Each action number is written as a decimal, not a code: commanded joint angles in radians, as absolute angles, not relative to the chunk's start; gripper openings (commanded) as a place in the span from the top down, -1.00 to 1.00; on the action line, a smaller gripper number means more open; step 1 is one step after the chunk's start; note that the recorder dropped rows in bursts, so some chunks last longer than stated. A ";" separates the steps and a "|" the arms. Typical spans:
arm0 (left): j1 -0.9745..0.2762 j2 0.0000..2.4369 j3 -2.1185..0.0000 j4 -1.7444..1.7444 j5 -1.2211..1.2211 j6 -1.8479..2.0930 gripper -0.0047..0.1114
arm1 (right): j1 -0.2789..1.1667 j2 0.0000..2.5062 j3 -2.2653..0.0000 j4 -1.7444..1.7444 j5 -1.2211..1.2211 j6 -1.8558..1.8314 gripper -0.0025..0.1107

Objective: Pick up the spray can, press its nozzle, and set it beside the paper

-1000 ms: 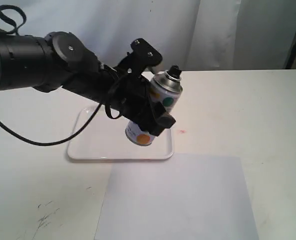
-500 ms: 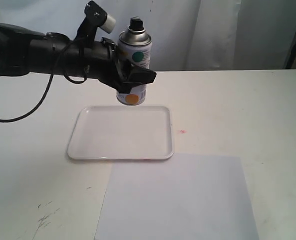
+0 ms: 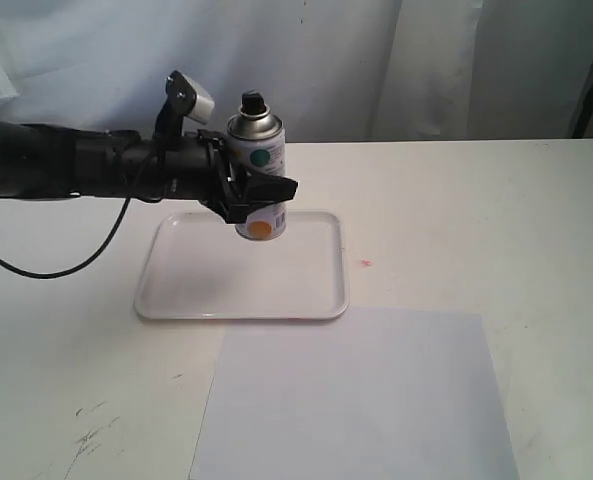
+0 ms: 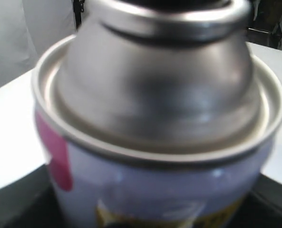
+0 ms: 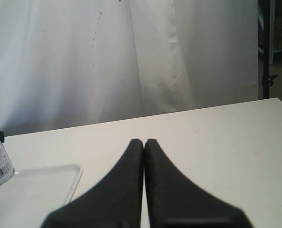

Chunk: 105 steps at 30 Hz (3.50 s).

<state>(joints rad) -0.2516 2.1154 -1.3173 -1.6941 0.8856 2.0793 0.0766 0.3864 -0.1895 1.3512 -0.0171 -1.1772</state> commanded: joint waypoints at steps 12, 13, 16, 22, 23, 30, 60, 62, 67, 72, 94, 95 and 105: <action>-0.246 2.321 -1.507 -1.744 0.919 2.093 0.92 | 0.070 0.380 -0.184 1.350 -0.024 -1.174 0.96; -0.246 2.328 -1.510 -1.744 0.919 2.093 0.92 | 0.070 0.380 -0.184 1.350 -0.024 -1.174 0.96; -0.246 2.356 -1.514 -1.744 0.922 2.093 0.92 | 0.070 0.380 -0.184 1.350 -0.024 -1.174 0.96; -0.246 2.381 -1.514 -1.744 0.920 2.093 0.91 | 0.070 0.380 -0.184 1.350 -0.024 -1.174 0.96; -0.246 2.381 -1.514 -1.744 0.920 2.093 0.88 | 0.070 0.380 -0.184 1.350 -0.024 -1.174 0.96; -0.246 2.381 -1.519 -1.744 0.946 2.093 0.23 | 0.070 0.380 -0.184 1.350 -0.024 -1.174 0.96; -0.098 1.996 -1.519 -1.645 1.067 1.791 0.47 | 0.070 0.380 -0.184 1.350 -0.030 -1.174 0.96; -0.096 1.961 -1.515 -1.582 1.103 1.723 0.48 | 0.070 0.380 -0.184 1.350 -0.030 -1.174 0.96; -0.097 1.900 -1.511 -1.482 1.105 1.609 0.48 | 0.070 0.380 -0.184 1.350 -0.030 -1.174 0.96; -0.092 1.847 -1.511 -1.469 1.107 1.548 0.49 | 0.070 0.380 -0.184 1.350 -0.030 -1.174 0.96; -0.092 1.669 -1.325 -1.190 0.942 1.251 0.92 | 0.070 0.380 -0.184 1.350 -0.030 -1.174 0.96; -0.092 1.660 -1.305 -1.190 0.911 1.248 0.92 | 0.070 0.380 -0.184 1.350 -0.030 -1.174 0.96; -0.092 1.325 -0.871 -1.221 0.514 1.183 0.92 | 0.070 0.380 -0.184 1.350 -0.030 -1.174 0.96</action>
<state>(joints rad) -0.0933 1.4048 -0.9491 -1.2071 0.5697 1.1991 0.0766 0.3864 -0.1895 1.3512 -0.0269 -1.1772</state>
